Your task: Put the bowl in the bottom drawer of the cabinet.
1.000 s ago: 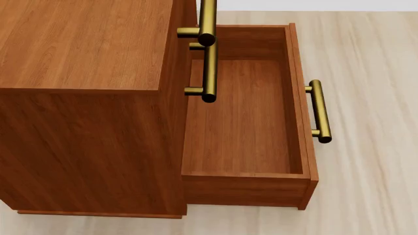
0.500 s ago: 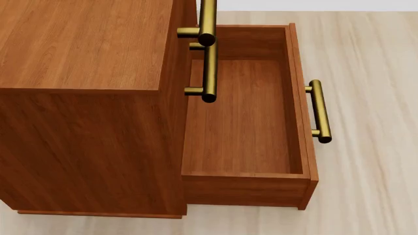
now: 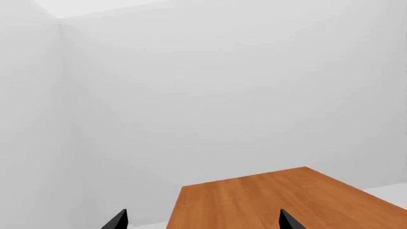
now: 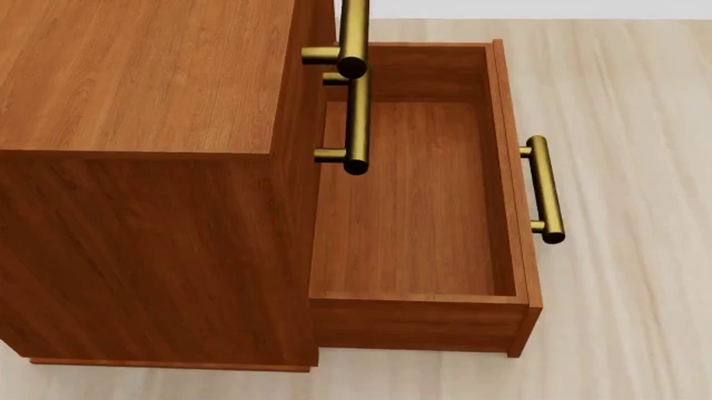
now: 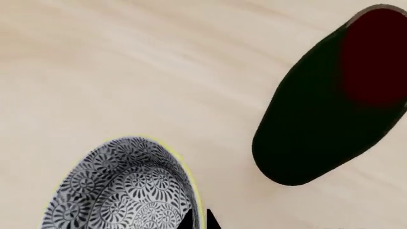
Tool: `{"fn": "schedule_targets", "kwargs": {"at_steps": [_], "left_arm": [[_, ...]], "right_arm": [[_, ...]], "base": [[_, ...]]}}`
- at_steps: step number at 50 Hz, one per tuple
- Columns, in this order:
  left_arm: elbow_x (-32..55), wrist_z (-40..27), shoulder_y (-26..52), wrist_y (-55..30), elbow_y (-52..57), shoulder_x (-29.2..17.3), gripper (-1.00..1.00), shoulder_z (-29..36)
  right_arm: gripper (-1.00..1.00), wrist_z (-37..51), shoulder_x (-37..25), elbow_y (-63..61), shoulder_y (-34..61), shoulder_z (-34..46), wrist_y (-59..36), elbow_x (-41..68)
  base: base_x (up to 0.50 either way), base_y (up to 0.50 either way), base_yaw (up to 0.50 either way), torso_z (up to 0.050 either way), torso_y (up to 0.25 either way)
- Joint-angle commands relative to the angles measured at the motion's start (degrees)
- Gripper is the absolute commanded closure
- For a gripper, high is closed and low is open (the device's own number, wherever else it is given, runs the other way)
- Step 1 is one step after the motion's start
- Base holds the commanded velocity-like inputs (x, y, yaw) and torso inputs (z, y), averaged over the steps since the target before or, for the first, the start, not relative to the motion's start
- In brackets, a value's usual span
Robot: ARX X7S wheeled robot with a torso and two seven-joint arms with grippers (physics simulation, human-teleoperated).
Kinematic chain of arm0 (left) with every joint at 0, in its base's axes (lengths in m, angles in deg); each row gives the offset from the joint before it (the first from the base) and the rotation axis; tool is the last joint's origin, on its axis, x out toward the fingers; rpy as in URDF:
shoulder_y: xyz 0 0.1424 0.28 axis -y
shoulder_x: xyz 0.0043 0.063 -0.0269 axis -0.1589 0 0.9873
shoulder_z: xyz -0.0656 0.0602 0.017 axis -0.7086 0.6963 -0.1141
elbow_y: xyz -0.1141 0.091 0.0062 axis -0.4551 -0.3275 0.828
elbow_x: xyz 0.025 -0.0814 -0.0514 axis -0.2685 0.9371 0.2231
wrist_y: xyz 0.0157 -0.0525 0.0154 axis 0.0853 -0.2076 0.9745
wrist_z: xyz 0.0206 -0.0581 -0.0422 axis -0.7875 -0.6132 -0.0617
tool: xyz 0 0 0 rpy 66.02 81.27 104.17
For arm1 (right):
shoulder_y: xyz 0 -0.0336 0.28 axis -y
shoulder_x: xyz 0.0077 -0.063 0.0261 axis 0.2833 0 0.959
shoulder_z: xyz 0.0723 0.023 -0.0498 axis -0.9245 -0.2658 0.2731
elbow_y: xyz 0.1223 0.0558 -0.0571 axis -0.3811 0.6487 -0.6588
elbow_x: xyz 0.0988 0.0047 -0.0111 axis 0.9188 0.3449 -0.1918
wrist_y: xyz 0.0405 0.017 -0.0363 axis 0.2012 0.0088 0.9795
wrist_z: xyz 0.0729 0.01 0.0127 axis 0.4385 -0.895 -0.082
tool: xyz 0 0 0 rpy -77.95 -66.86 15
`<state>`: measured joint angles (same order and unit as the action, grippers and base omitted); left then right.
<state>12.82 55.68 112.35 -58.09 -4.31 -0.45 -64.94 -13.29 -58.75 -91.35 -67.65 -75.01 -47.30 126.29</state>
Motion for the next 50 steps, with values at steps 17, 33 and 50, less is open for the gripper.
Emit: {"fn": "schedule_targets", "kwargs": {"at_steps": [17, 33, 50], "left_arm": [[2.38, -1.51, 1.14, -0.93, 1.32, -0.82, -1.0, -0.55], [3.36, -2.08, 1.42, -1.13, 1.85, -1.39, -1.0, -0.86], [4.27, -2.85, 2.33, -1.75, 2.27, -1.84, -1.0, -0.43]], "right_arm": [[1.0, 4.85, -3.01, -9.4, 2.73, -1.15, -2.92, 6.95], [1.0, 10.37, -6.2, -12.54, 12.15, 2.41, -4.0, 13.02], [1.0, 13.44, -8.33, -11.92, 21.66, 7.7, -4.45, 16.05]], "base": [[0.0, 0.0, 0.0, 0.0, 0.0], [0.0, 0.0, 0.0, 0.0, 0.0], [0.0, 0.0, 0.0, 0.0, 0.0]]}}
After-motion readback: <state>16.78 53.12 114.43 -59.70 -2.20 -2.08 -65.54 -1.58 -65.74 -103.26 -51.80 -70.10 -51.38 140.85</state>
